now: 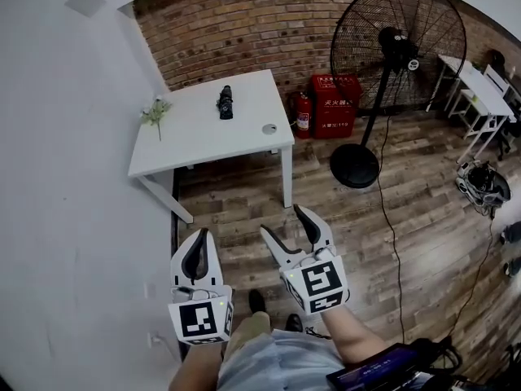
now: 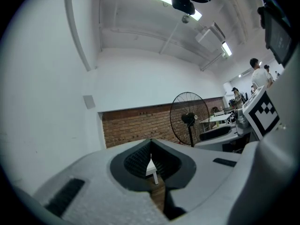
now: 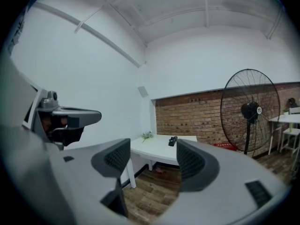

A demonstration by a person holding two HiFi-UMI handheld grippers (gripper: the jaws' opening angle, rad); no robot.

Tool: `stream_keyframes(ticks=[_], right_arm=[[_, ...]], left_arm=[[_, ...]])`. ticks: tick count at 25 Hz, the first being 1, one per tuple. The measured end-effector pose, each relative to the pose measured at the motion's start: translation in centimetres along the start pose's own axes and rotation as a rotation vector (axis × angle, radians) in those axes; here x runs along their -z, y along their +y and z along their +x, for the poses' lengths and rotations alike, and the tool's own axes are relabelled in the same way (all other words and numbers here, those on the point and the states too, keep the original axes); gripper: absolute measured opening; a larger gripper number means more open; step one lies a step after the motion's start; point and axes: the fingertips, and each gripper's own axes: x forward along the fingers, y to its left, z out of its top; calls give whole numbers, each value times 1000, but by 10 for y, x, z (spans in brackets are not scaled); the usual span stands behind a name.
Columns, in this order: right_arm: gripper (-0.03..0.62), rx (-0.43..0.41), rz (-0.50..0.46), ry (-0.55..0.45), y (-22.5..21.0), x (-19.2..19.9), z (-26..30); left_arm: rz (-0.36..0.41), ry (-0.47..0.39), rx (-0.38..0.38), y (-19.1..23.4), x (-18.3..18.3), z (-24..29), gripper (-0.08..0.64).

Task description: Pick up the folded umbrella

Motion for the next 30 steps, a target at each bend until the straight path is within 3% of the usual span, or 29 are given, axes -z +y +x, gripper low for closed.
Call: stream_keyframes(ticks=[6,16,30], right_arm=[[313,-8,-3,33,-3,11,32],[314,20,-12,73,-16,21,134],[313,86,-52,33,-21,-12,268]], left_arm=[[-38,25,-7,20,20,25,6],[-75,35,12,84,58,111,6],[-76,-28,53,181,64,214,6]])
